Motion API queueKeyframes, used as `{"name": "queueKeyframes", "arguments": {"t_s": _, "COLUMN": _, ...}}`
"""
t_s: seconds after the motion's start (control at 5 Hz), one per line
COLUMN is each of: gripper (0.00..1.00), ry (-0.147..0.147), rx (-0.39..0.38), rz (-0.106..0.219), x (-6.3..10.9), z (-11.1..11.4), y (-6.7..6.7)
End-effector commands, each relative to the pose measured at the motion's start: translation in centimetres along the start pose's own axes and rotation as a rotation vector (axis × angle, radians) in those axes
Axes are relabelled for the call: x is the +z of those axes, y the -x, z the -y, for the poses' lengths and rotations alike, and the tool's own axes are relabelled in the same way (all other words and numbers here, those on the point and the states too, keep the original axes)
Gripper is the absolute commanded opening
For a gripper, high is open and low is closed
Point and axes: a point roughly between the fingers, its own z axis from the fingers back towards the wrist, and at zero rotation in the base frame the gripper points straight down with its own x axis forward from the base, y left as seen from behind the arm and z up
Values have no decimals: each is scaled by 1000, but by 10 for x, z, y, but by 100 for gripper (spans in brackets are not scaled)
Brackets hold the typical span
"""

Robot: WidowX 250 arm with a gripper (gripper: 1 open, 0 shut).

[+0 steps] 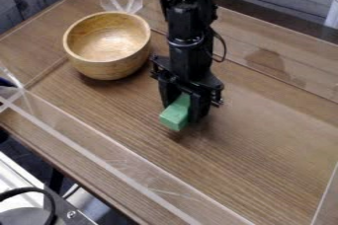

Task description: Remove the green block from inside the brown bowl and put it on the table

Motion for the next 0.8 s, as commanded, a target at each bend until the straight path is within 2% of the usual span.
{"name": "queueKeyframes", "arguments": {"t_s": 0.0, "gripper": 0, "ry": -7, "rx": 5, "rz": 64, "x": 20, "z": -3, "y": -11}}
{"name": "queueKeyframes", "arguments": {"t_s": 0.2, "gripper": 0, "ry": -4, "rx": 8, "rz": 71, "x": 25, "z": -4, "y": -12}}
{"name": "queueKeyframes", "arguments": {"t_s": 0.6, "gripper": 0, "ry": -2, "rx": 28, "rz": 62, "x": 20, "z": -13, "y": -10}}
